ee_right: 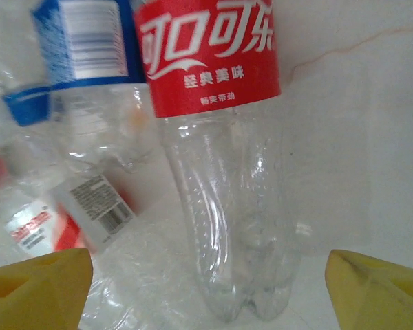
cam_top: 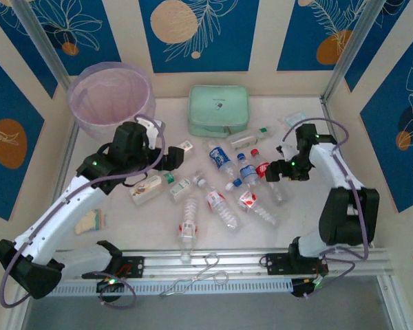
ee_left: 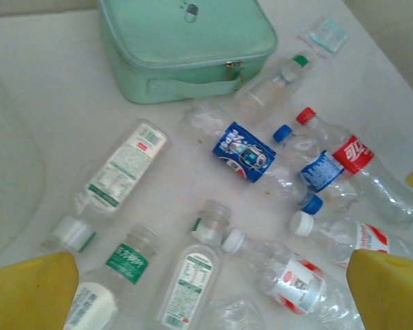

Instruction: Put the plastic bottles in the bin

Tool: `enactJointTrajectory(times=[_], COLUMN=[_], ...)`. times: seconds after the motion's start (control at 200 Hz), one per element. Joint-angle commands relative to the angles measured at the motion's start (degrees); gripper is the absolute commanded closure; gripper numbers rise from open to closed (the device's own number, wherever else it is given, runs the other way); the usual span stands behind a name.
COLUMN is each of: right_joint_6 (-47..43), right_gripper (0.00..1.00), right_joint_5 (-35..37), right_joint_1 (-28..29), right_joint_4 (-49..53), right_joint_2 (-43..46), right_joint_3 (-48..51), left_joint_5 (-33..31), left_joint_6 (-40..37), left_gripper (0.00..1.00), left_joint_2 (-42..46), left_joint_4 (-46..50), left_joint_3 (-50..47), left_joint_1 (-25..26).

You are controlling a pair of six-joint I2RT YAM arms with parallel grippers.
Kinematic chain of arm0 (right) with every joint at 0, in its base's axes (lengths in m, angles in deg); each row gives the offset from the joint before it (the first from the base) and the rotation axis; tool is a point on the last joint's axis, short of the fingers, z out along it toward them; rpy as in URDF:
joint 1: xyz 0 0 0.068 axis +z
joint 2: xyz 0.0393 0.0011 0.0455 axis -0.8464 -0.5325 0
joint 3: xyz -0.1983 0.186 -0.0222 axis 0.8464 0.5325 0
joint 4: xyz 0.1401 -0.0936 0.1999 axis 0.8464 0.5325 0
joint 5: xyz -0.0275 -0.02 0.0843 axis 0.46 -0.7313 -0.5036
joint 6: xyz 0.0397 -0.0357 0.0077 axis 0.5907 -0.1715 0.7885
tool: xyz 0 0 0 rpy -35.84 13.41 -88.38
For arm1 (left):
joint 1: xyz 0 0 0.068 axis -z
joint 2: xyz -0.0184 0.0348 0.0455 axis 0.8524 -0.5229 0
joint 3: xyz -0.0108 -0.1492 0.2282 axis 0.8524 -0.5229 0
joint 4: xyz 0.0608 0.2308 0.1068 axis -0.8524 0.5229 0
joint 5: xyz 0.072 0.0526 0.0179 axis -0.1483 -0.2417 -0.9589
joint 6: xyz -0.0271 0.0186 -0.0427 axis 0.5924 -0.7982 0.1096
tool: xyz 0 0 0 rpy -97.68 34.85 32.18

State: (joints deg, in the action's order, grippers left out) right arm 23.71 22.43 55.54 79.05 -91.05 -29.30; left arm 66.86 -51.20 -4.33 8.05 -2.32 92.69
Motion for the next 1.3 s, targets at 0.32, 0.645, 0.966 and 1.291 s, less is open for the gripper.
enactJointTrajectory(times=[0.32, 0.645, 0.966, 1.291], right_joint_6=[1.59, 3.10, 10.47, 22.73], right_gripper=[0.26, 0.58, 0.60, 0.83], right_joint_5=[4.64, 3.52, -12.80, -35.15], right_joint_1=[1.25, -4.72, -5.78, 2.35], right_joint_4=[-9.43, -6.74, -12.21, -24.40], right_joint_2=[-9.75, -0.40, 17.62, 26.41], right_joint_3=[5.32, 0.56, 0.81, 5.20], left_joint_5=[1.48, 1.09, 9.95, 17.04], left_joint_6=[0.93, 7.90, 18.30, 15.76], left_gripper=[0.01, 0.02, 0.03, 0.01], left_joint_2=[0.81, -2.02, -6.59, -12.94], left_joint_4=[-3.14, -6.47, -22.07, -32.95], left_joint_3=[-2.41, -0.42, 0.31, 4.42], left_joint_1=[0.44, 0.50, 0.50, 6.82])
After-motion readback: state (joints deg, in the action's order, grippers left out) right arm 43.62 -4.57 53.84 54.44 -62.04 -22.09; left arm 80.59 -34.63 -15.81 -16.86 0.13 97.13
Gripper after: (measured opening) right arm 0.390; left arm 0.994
